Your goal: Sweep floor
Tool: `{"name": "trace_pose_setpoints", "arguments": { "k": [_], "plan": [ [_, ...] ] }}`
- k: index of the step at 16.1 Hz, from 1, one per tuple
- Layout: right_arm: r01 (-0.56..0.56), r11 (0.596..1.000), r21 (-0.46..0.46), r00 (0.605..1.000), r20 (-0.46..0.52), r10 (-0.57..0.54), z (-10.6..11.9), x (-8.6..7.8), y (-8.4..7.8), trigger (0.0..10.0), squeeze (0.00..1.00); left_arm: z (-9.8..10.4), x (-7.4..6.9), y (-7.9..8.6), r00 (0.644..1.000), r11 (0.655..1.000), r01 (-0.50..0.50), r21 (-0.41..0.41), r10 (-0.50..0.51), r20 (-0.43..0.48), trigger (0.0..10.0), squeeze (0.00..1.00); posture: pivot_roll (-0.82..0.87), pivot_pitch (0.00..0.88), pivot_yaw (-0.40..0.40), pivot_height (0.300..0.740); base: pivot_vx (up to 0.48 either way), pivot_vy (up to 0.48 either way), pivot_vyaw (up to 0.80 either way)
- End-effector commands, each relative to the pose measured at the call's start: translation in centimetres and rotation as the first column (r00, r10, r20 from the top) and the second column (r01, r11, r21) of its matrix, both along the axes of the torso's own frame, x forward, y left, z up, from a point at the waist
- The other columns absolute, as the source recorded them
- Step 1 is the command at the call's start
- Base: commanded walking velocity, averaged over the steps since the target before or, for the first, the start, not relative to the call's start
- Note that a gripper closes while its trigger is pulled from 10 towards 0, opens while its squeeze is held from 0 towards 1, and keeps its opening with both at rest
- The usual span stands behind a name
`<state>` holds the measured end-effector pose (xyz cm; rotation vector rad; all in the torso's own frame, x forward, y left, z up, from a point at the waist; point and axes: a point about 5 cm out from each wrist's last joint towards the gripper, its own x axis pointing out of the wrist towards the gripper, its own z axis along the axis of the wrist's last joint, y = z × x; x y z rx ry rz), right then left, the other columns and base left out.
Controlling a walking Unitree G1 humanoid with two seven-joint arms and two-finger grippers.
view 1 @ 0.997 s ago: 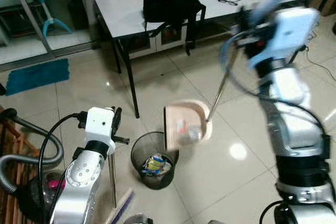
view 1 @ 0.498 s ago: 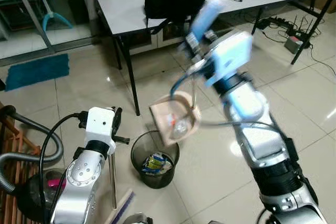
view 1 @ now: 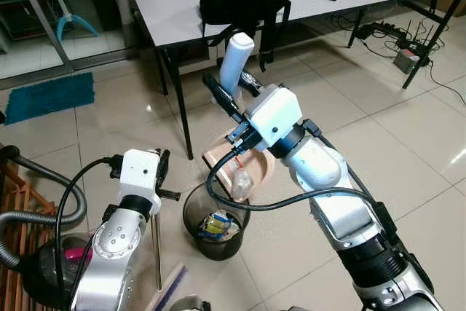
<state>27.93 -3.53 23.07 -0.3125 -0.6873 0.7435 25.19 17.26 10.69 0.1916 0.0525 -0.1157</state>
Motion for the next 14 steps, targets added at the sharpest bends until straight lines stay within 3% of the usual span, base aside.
{"name": "trace_pose_setpoints", "arguments": {
  "k": [1,7,14],
  "plan": [
    [-0.015,1.0,-0.014,0.997,0.076,0.016,0.9,-0.5,0.1,10.0,0.0,0.4,0.2,-0.1,1.0,1.0,0.004,0.013,-0.004,0.024,10.0,0.0,0.04,0.071,0.03,0.74,0.0,0.0,0.0],
    [-0.119,0.992,-0.032,0.987,0.109,0.122,1.2,-1.6,0.9,10.0,0.0,0.4,0.3,-0.2,1.0,1.0,0.01,0.02,-0.011,0.028,10.0,0.0,0.04,0.068,0.024,0.74,0.0,0.0,0.0],
    [-0.188,0.966,-0.177,0.966,0.147,0.215,-0.1,-2.7,1.6,10.0,0.0,0.4,0.0,-0.3,0.999,1.0,0.016,0.024,-0.017,0.031,10.0,0.0,0.04,0.061,0.024,0.74,0.0,0.0,0.0]
  ]
}}
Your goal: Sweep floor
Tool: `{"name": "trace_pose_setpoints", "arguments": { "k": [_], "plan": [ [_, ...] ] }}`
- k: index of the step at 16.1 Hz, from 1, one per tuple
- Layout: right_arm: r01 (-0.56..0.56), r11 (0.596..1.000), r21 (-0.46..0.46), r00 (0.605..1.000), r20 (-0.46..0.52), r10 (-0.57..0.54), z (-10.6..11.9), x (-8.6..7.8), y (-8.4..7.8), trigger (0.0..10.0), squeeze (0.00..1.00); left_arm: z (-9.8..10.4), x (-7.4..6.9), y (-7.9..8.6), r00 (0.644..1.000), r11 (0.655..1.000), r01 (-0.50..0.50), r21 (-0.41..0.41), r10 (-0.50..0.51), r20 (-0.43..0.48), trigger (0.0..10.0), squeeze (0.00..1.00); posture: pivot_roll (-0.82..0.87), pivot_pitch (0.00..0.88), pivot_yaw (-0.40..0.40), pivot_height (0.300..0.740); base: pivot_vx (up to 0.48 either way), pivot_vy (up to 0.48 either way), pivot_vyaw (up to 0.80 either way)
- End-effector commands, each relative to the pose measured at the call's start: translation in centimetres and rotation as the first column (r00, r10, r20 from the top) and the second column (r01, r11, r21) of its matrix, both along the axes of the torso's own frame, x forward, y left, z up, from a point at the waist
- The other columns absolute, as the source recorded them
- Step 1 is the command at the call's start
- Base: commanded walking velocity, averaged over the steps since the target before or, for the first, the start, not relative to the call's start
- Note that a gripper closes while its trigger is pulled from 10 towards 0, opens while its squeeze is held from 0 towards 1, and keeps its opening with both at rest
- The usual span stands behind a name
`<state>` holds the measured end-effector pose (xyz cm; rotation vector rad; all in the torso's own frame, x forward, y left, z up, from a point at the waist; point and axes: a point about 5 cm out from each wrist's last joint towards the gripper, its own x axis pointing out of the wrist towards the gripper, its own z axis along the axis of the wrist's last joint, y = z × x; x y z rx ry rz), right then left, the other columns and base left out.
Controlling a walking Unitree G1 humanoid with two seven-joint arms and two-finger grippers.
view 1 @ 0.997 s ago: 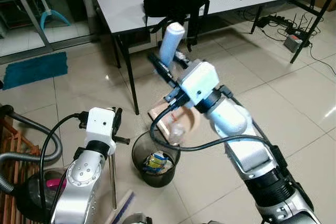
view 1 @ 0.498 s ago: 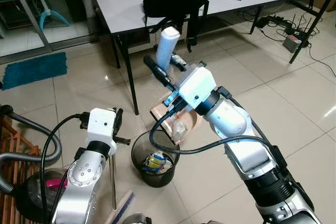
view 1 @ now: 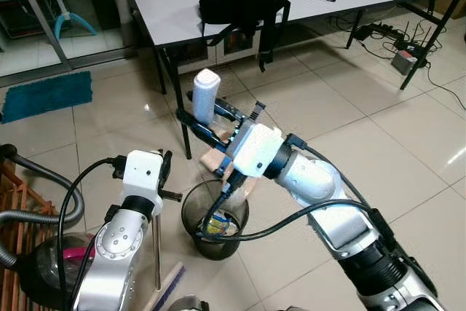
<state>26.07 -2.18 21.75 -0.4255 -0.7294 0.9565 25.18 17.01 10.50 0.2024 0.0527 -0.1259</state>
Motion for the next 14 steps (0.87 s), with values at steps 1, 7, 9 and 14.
{"name": "trace_pose_setpoints", "arguments": {
  "k": [1,7,9,14],
  "plan": [
    [-0.042,0.999,-0.007,0.994,0.101,0.042,1.2,-0.9,0.2,10.0,0.0,0.6,0.1,-0.2,0.999,1.0,0.009,0.014,-0.01,0.033,10.0,0.0,0.04,0.059,0.025,0.74,0.0,0.0,0.0],
    [0.083,0.993,0.089,0.982,0.165,-0.097,2.9,0.3,-1.1,10.0,0.0,0.8,0.1,-0.3,0.999,1.0,0.014,0.015,-0.015,0.038,10.0,0.0,0.04,0.052,0.026,0.74,0.0,0.0,0.0],
    [0.282,0.9,0.332,0.927,0.147,-0.344,6.5,2.1,-4.5,10.0,0.0,0.9,0.1,-0.3,0.999,1.0,0.012,0.017,-0.013,0.038,10.0,0.0,0.04,0.054,0.025,0.74,0.0,0.0,0.0],
    [0.695,0.518,0.499,0.642,-0.106,-0.759,7.6,4.8,-15.3,10.0,0.0,1.0,0.2,-0.2,0.999,1.0,0.011,-0.006,-0.011,0.036,10.0,0.0,0.03,0.062,0.028,0.74,0.0,0.0,0.0]
  ]
}}
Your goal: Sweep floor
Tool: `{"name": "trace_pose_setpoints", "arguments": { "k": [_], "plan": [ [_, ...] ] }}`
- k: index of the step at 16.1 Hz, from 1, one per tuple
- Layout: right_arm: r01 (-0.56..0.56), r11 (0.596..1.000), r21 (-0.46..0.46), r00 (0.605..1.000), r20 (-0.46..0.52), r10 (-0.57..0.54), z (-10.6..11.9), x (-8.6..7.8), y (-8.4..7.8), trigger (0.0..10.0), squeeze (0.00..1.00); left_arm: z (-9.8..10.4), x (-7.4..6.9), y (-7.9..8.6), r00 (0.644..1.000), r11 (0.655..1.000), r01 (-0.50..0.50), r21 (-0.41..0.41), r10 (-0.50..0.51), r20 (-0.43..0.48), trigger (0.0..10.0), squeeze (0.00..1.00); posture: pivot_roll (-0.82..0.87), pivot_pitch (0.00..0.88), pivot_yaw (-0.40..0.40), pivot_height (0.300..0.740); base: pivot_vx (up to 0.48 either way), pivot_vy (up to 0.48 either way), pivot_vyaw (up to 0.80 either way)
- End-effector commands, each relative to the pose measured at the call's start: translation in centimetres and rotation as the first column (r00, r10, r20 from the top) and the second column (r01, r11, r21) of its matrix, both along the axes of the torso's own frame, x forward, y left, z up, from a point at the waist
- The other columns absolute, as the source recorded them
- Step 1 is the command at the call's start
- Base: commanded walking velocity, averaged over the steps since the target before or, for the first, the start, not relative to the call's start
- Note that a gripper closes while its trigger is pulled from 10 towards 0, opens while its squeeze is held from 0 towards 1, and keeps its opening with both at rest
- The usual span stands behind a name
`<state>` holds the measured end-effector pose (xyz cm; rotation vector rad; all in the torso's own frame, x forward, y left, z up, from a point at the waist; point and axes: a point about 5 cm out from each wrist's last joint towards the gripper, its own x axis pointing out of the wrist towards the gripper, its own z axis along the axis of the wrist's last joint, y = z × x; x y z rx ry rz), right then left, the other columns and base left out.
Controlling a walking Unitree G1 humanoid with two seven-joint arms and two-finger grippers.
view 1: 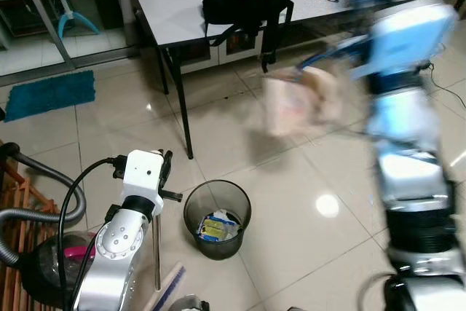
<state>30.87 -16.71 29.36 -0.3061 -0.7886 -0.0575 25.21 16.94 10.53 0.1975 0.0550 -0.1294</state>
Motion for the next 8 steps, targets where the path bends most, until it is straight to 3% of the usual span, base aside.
{"name": "trace_pose_setpoints", "arguments": {
  "k": [1,3,4,5,8],
  "plan": [
    [0.08,0.994,0.07,0.997,-0.02,-0.079,-0.3,0.0,-2.0,10.0,0.0,1.0,0.2,-0.1,0.999,1.0,0.01,-0.002,-0.01,0.039,10.0,0.0,0.03,0.062,0.029,0.74,0.0,0.0,0.0],
    [0.111,0.99,0.087,0.994,-0.028,-0.109,-0.5,-0.1,-2.7,10.0,0.0,1.0,0.2,-0.1,0.999,1.0,0.011,-0.002,-0.011,0.039,10.0,0.0,0.03,0.062,0.029,0.74,0.0,0.0,0.0],
    [0.202,0.973,0.116,0.977,-0.095,-0.191,-1.7,0.0,-4.3,10.0,0.0,1.1,0.3,0.0,0.999,1.0,0.012,-0.001,-0.012,0.04,10.0,0.0,0.02,0.063,0.031,0.74,-0.259,0.0,0.0],
    [0.23,0.967,0.109,0.961,-0.184,-0.208,-3.7,0.1,-4.6,10.0,0.0,1.2,0.3,0.0,0.999,1.0,0.013,-0.002,-0.013,0.04,10.0,0.0,0.02,0.064,0.033,0.74,-0.281,0.0,0.0],
    [0.205,0.972,0.116,0.929,-0.336,-0.156,-7.4,-0.2,-3.8,10.0,0.0,1.2,0.3,0.0,0.999,1.0,0.017,-0.003,-0.017,0.038,10.0,0.0,0.03,0.062,0.029,0.74,-0.309,0.0,0.0]
  ]
}}
